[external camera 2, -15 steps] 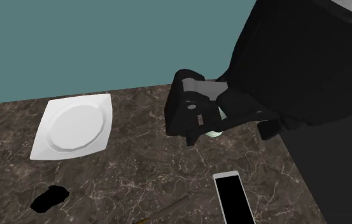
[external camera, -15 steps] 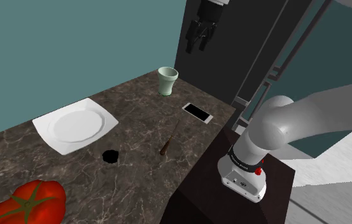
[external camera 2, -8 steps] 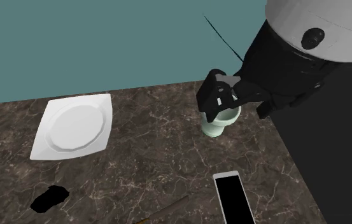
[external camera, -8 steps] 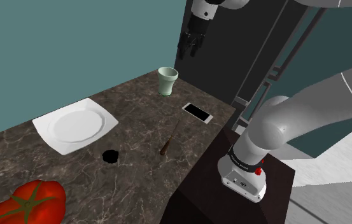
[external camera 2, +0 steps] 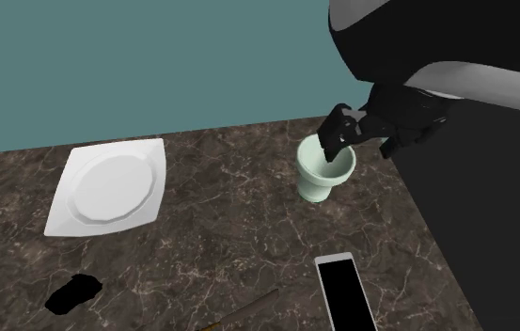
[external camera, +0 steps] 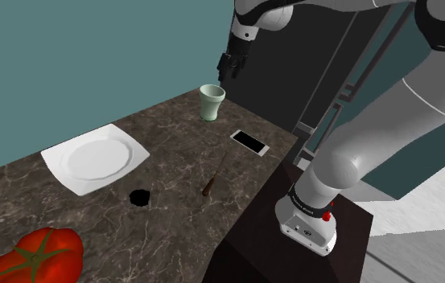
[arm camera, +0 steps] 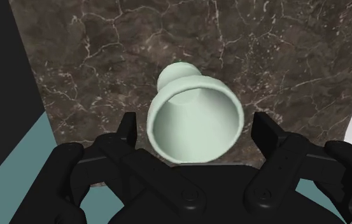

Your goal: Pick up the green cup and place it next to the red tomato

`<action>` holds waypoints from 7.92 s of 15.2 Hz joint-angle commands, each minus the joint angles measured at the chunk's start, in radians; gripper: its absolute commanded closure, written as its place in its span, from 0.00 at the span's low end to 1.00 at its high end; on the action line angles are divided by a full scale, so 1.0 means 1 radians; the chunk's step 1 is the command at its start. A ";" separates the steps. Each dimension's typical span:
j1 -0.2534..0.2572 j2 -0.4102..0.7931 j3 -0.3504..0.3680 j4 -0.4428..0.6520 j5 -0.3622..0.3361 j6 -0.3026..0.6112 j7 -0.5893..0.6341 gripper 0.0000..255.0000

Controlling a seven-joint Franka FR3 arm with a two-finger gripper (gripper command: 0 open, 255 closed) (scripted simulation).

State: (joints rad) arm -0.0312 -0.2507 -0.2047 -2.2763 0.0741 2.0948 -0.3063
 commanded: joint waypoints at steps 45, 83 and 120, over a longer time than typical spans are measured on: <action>-0.001 0.178 -0.035 0.180 0.051 -0.012 -0.074 1.00; 0.088 -0.142 0.144 0.186 0.010 -0.304 0.240 1.00; 0.299 -0.123 0.904 0.297 0.157 -0.270 1.162 1.00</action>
State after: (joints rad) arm 0.2665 -0.3866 0.6748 -1.9949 0.2350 1.8230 0.8256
